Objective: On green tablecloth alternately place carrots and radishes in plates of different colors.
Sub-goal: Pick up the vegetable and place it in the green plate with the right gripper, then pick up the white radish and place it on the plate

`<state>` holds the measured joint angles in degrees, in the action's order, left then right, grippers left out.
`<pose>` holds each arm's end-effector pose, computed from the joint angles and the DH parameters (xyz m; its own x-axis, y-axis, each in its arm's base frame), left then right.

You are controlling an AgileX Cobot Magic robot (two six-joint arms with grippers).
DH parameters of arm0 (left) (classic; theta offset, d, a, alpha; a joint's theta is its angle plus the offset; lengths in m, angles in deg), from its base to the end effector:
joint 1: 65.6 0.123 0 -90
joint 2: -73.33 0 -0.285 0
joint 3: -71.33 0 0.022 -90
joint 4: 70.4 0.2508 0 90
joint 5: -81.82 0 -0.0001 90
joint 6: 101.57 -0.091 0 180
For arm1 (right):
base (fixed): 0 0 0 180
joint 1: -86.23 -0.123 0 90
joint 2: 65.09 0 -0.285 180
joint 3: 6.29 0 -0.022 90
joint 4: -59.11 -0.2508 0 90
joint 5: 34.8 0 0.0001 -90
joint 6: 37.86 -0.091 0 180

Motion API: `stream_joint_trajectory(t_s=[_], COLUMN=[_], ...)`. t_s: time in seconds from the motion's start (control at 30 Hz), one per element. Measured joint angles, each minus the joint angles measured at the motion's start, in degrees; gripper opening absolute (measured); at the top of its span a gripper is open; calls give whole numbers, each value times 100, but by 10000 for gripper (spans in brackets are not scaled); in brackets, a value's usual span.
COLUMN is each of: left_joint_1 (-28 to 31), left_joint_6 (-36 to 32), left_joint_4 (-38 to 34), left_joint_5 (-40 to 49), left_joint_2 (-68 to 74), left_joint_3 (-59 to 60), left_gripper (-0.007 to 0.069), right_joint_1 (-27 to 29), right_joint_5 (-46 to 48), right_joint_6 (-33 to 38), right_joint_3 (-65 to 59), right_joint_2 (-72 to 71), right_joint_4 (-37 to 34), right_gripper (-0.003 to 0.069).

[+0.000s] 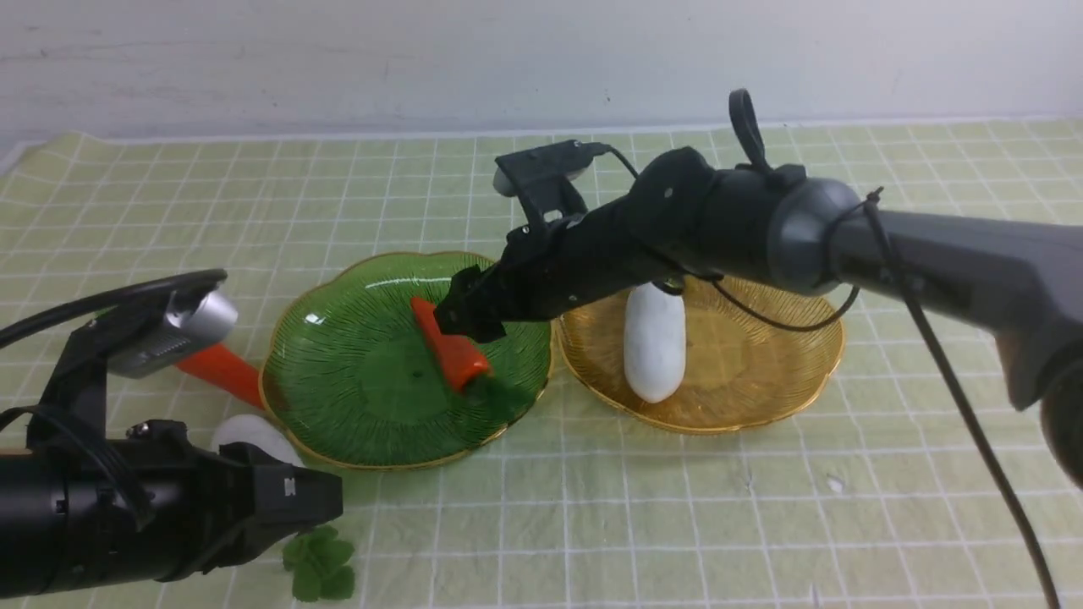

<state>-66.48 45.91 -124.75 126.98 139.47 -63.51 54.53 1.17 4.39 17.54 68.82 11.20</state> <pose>0.1716 -0.0551 0.2547 -0.8441 -0.1569 -0.5127 0.1988 0.7965 -0.5710 0.4025 0.2953 0.2039 -0.6073 -0.3822 -0.6965 -0.7346 0.6041 0.3089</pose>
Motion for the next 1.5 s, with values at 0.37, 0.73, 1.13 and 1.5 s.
stream_joint_trajectory(t_s=[0.37, 0.73, 1.13, 1.5], left_joint_1=[0, 0, 0, 0], left_joint_6=[1880, 3068, 3816, 3748], left_joint_4=[2294, 3850, 3712, 3089], left_joint_5=[549, 237, -1112, -1393], left_joint_2=[19, 951, 2506, 3253], left_joint_3=[-803, -1124, -1135, -1256], left_gripper=[396, 493, 542, 517], right_joint_1=[640, 729, 729, 729], right_joint_5=[3423, 3593, 3620, 3602], right_joint_6=[-1663, -3118, -2996, -2986], right_joint_3=[2374, 1641, -1360, -2476], right_joint_2=[-564, -1941, -3989, -4483], right_joint_4=[2135, 2872, 3459, 3548], right_gripper=[286, -13, -14, -14])
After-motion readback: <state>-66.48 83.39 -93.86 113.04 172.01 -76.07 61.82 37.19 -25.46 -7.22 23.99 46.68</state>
